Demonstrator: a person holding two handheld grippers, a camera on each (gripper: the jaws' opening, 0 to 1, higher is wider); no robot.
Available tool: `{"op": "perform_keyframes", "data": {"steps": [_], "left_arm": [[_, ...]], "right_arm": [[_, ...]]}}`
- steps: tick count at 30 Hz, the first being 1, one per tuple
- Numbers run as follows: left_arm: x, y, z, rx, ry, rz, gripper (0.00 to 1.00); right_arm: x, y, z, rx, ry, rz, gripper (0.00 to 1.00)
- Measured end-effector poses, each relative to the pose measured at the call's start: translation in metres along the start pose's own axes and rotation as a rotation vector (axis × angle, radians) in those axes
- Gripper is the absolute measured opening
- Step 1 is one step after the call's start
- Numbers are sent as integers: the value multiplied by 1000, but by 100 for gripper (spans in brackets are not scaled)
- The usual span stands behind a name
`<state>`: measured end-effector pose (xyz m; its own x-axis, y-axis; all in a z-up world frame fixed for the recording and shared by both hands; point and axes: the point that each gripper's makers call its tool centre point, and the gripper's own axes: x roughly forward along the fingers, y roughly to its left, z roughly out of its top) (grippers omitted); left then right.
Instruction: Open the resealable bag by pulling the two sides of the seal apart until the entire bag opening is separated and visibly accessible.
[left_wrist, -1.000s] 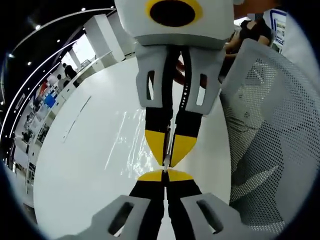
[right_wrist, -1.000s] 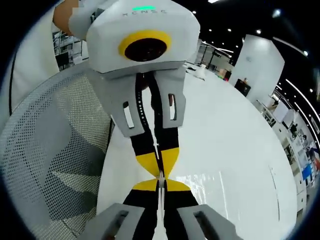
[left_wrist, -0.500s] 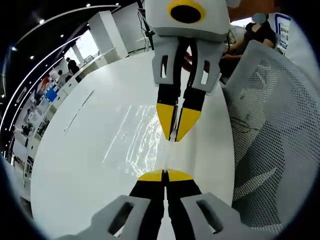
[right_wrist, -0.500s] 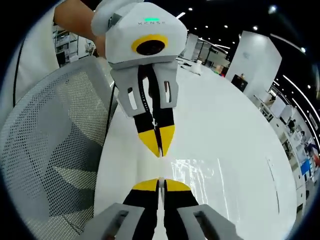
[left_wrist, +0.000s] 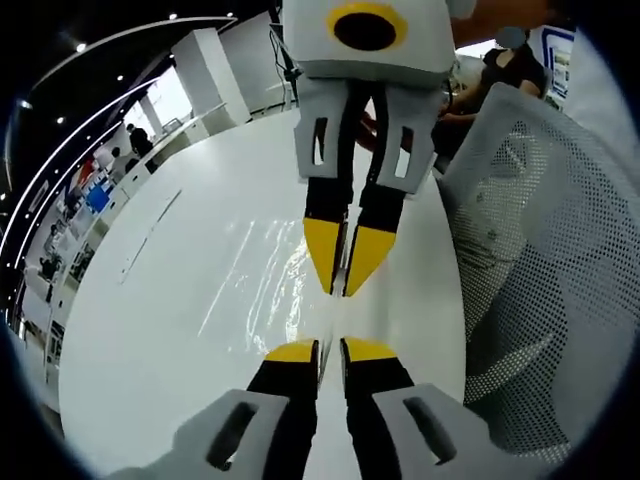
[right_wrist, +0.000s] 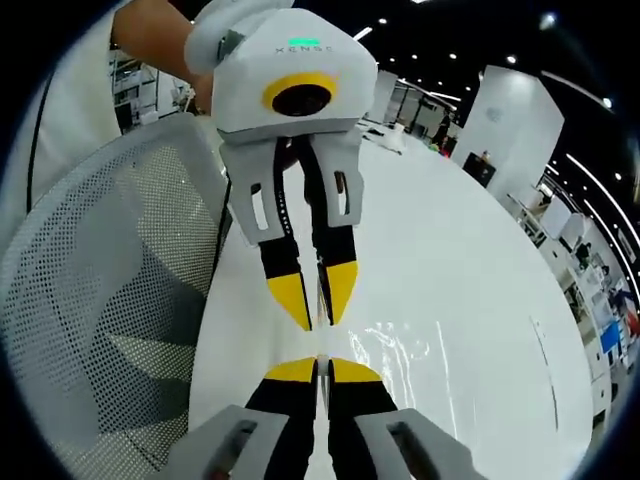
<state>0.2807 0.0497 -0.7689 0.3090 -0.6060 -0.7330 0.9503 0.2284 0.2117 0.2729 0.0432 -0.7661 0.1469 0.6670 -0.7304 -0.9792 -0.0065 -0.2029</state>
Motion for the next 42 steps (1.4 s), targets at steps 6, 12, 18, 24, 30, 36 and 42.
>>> {"op": "perform_keyframes", "data": {"steps": [6,12,18,24,30,36,42], "left_arm": [[5,-3,9,26,-11,-8,2],[6,-4,10,51,-10,-14,0],[9,-5,9,32,11,-19,0],[8,1,7,3,11,-11,0],[5,2,-1,-19,21,-11,0],[6,-2,-5,-7,32,-13,0],[5,-3,-4,32,16,-5,0]], "right_arm": [[2,4,4,-9,-9,10,0],[1,3,3,-6,-11,7,0],[0,3,-2,37,-4,22,0],[-7,1,-10,70,-15,13,0],[-9,1,-16,89,-14,10,0],[-6,4,-16,77,-2,17,0],[-7,7,-15,103,-20,32,0]]}}
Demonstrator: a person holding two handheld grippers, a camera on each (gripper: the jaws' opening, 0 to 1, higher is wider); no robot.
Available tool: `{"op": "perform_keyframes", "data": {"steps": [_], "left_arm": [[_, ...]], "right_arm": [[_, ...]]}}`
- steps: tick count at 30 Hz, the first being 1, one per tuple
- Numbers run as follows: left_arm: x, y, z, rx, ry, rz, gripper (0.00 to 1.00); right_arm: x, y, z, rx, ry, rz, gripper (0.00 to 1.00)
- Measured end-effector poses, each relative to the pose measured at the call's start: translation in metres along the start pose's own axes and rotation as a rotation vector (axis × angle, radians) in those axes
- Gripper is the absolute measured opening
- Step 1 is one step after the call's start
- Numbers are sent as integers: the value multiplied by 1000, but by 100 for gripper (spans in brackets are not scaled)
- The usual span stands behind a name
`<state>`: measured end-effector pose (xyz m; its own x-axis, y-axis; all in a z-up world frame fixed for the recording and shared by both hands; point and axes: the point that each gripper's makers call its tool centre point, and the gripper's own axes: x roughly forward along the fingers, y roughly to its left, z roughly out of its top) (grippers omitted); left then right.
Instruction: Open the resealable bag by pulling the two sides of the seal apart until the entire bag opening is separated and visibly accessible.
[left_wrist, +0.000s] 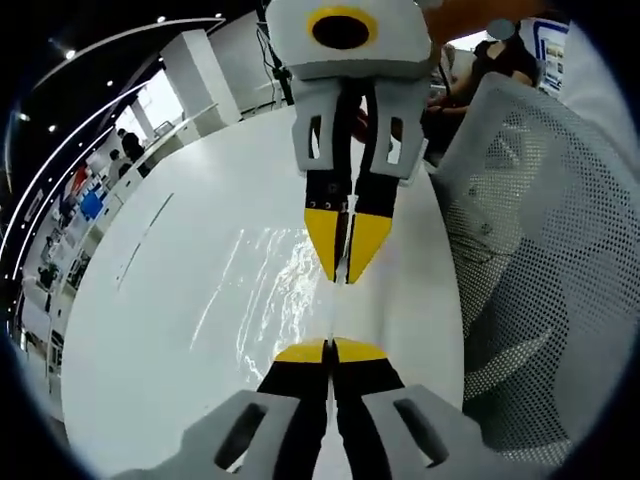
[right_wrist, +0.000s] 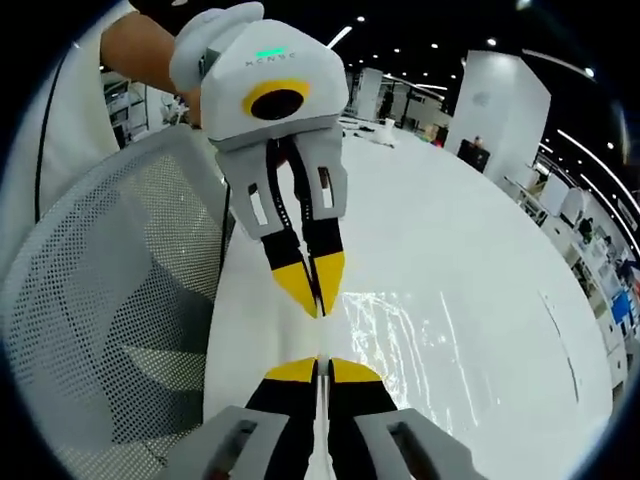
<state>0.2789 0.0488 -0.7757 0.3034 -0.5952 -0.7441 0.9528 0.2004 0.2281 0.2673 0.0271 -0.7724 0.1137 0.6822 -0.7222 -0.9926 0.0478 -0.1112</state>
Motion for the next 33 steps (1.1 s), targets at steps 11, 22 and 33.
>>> {"op": "perform_keyframes", "data": {"steps": [11,22,33], "left_arm": [[6,-9,15,46,-10,-21,8],[10,-10,19,54,-6,-36,1],[14,-4,21,22,2,-27,0]], "right_arm": [[4,4,8,-27,-10,10,0],[4,5,8,-33,-12,9,0],[-2,-2,3,-29,-20,-6,0]]}}
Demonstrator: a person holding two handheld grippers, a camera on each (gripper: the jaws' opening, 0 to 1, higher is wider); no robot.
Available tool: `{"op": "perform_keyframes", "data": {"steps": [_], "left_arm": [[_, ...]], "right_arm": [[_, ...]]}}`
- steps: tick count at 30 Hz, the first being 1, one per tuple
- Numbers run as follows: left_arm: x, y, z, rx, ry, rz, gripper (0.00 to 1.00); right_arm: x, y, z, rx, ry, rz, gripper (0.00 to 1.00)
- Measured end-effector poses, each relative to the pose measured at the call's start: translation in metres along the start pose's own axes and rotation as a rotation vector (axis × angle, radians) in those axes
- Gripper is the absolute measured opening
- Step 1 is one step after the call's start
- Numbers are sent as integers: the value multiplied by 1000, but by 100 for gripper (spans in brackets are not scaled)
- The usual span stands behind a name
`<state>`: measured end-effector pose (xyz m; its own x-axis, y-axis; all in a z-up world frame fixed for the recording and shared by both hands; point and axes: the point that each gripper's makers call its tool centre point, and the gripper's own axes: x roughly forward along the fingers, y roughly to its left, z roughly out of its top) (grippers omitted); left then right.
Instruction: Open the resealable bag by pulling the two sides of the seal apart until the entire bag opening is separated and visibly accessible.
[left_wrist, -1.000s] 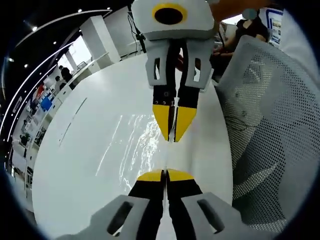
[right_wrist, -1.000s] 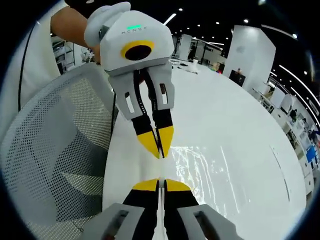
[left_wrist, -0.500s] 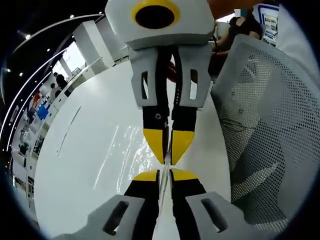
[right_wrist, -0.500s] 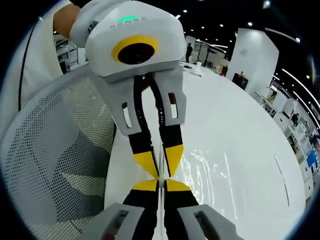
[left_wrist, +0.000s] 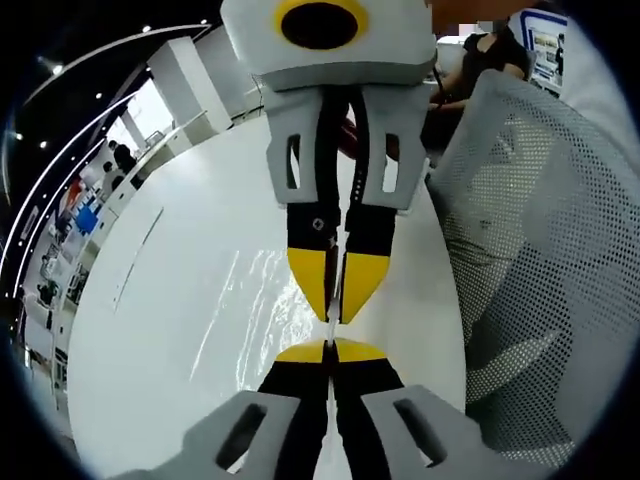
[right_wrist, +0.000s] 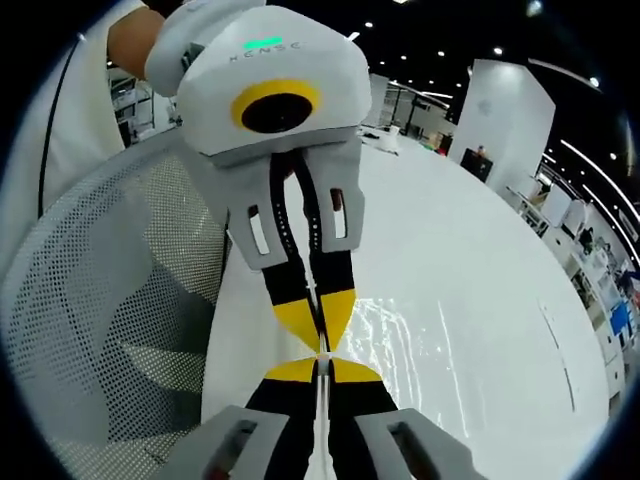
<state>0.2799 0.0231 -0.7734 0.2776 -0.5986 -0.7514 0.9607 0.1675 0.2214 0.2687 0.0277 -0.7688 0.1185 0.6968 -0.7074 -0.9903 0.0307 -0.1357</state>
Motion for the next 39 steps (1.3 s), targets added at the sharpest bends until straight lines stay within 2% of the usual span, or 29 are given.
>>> {"op": "perform_keyframes", "data": {"steps": [11,24,28,33,39], "left_arm": [[0,4,-5,-17,20,1,0],[-1,1,-9,-31,25,-1,0],[-1,0,-9,7,27,1,0],[-1,0,-10,18,25,-5,0],[-1,-2,-6,27,21,-2,8]], "right_arm": [[-16,-2,-20,28,14,-23,0],[-14,0,-21,26,19,-26,0],[-14,1,-20,26,24,-29,0],[-14,1,-21,21,30,-29,0],[-14,2,-19,18,30,-30,0]]}}
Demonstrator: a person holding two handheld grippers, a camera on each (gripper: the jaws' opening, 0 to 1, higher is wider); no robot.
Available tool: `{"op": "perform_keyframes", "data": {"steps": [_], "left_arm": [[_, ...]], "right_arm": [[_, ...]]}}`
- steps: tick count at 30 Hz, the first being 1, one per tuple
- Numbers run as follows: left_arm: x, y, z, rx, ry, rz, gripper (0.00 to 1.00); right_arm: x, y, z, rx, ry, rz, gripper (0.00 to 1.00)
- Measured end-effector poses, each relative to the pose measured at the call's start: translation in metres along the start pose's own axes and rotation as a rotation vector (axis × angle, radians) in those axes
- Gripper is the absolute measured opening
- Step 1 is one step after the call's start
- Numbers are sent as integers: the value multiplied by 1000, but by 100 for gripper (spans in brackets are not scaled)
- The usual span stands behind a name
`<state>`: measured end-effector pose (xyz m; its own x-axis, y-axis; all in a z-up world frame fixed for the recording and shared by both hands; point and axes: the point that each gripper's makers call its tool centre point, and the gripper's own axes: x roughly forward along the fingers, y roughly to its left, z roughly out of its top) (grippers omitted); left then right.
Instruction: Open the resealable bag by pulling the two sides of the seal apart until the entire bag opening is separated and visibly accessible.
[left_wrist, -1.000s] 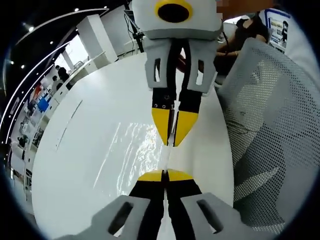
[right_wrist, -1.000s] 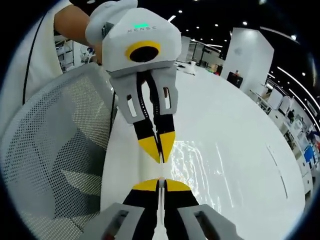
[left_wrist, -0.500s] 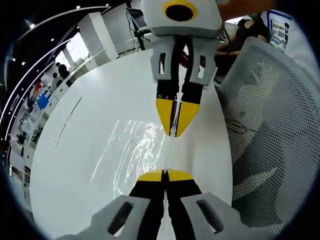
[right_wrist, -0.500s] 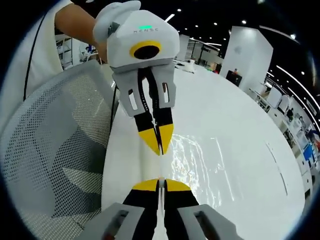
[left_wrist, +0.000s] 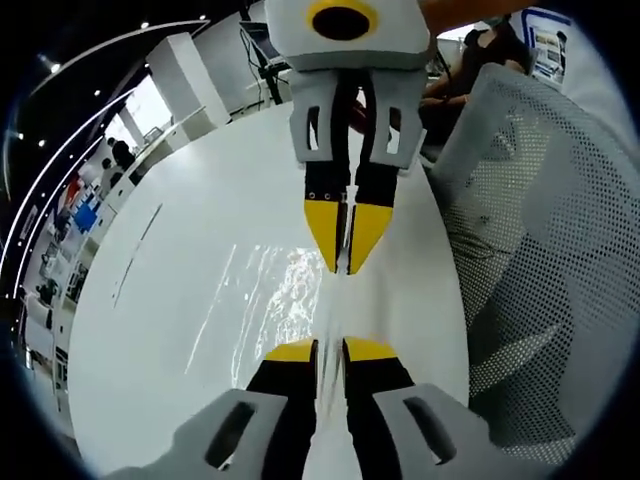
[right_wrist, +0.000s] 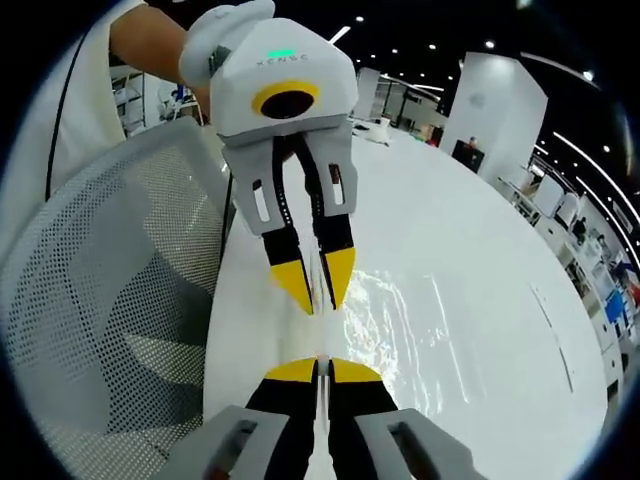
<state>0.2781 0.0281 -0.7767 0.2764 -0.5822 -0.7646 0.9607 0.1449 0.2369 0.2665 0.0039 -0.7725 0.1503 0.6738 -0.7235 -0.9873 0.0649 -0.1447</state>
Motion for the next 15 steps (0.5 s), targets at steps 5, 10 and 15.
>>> {"op": "perform_keyframes", "data": {"steps": [5,10,15], "left_arm": [[2,-4,5,18,-3,-10,7],[4,-6,8,34,-5,-19,5],[3,-3,8,39,-4,-13,2]], "right_arm": [[2,2,2,-7,0,4,0],[3,3,4,-17,0,8,0],[2,1,5,-18,-1,3,0]]}}
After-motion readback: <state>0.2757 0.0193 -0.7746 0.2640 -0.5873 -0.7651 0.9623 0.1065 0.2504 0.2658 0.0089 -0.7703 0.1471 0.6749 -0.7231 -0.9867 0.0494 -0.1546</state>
